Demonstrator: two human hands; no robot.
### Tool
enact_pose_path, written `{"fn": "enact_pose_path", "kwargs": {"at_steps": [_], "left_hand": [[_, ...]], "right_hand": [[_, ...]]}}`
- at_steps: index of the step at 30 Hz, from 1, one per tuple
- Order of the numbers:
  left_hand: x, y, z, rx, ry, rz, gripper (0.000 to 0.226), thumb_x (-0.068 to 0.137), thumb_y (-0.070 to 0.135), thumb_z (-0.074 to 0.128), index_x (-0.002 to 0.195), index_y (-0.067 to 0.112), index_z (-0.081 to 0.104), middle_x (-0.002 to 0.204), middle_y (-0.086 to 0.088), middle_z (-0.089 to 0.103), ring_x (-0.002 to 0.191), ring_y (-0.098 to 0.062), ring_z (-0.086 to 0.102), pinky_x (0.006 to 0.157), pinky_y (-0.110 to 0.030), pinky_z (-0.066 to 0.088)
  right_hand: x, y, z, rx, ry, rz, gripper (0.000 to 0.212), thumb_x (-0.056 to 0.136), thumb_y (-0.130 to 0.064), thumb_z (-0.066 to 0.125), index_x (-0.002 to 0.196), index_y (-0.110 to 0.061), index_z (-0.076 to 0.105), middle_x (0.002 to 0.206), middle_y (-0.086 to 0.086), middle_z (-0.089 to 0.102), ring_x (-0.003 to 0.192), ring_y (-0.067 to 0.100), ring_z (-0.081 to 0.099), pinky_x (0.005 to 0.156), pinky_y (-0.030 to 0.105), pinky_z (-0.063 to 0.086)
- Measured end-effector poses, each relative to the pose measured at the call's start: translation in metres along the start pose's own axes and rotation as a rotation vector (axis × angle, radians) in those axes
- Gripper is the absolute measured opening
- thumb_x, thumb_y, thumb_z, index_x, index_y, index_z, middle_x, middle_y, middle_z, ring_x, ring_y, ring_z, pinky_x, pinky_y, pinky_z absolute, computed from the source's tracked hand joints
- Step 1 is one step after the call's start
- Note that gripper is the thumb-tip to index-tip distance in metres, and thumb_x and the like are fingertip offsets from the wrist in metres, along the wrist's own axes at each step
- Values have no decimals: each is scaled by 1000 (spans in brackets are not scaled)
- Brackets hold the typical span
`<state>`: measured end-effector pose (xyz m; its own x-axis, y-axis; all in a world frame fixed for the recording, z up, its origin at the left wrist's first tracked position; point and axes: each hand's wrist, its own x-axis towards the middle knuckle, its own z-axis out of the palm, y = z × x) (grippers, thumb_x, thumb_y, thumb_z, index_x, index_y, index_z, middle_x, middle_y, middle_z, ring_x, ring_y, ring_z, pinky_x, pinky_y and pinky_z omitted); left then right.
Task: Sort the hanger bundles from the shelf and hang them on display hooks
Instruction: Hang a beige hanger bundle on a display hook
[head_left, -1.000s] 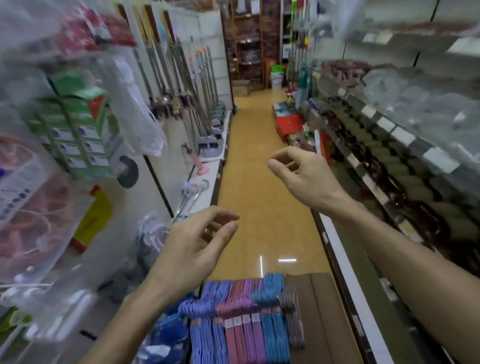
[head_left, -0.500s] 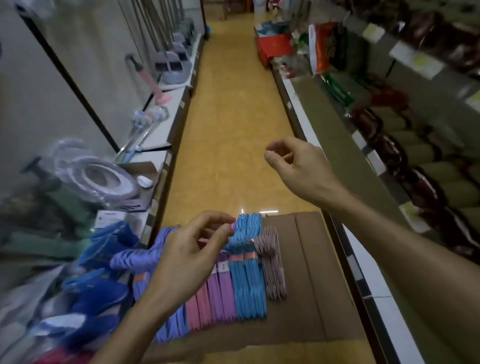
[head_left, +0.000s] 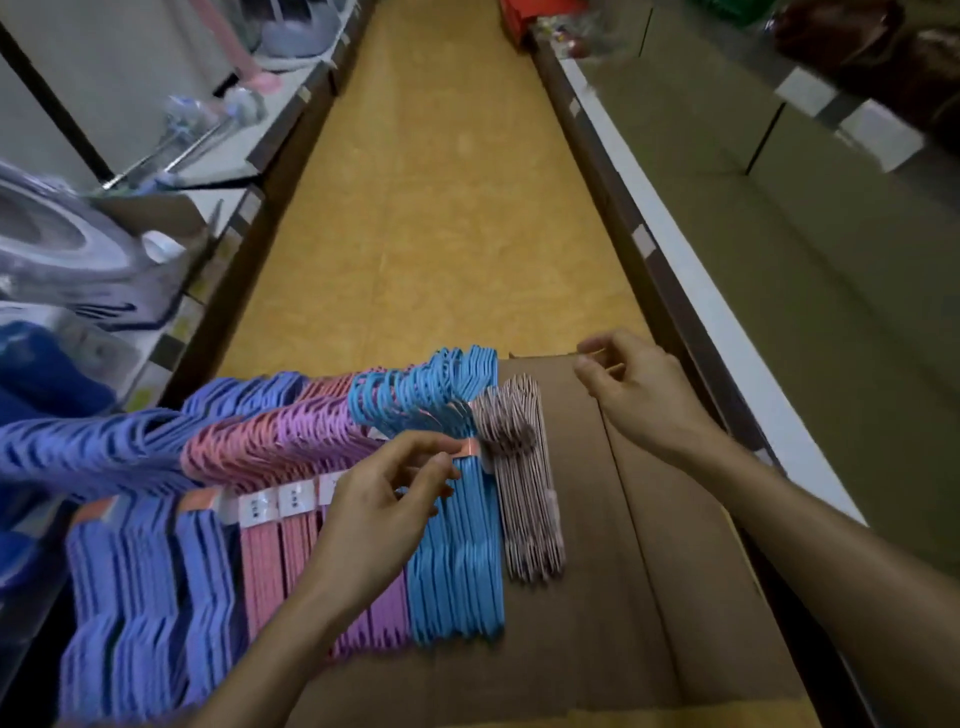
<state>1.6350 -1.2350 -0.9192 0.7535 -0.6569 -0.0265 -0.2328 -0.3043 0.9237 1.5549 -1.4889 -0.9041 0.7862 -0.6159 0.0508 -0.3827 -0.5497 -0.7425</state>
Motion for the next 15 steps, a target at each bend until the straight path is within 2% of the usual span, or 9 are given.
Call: {"fn": "enact_pose_path", "kwargs": {"at_steps": [5,10,13,15], "left_hand": [[20,-36,21,17,12,6,16,98,29,55,101,40,66,93,11,72,88,-8,70,73,-31,56],[40,-36,33,31,47,36,13,96,25,56,101,33,66,89,13,71,82,-4,69,77,-40,58],[44,-35,38,55,55,36,14,97,20,58,100,31,67,86,10,72,82,-5,69,77,-38,57],[45,-35,40,106,59,69,12,96,19,60,102,26,68,87,10,71,81,-6,68,76,-36,57]], "right_hand": [[1,57,53,34,-66,105,36,96,-38,58,127,-19,57,96,-16,56,87,0,57,65,14,41],[-9,102,109,114,-251,361,69,87,-34,74,142,-17,37,109,0,61,86,4,60,62,16,46],[-17,115,144,129,-271,415,64,78,-31,82,127,-19,42,101,-10,59,74,-3,57,53,9,42],[-19,119,163,150,-280,423,62,76,-28,84,123,-17,44,111,-5,61,86,6,59,62,16,46]]}}
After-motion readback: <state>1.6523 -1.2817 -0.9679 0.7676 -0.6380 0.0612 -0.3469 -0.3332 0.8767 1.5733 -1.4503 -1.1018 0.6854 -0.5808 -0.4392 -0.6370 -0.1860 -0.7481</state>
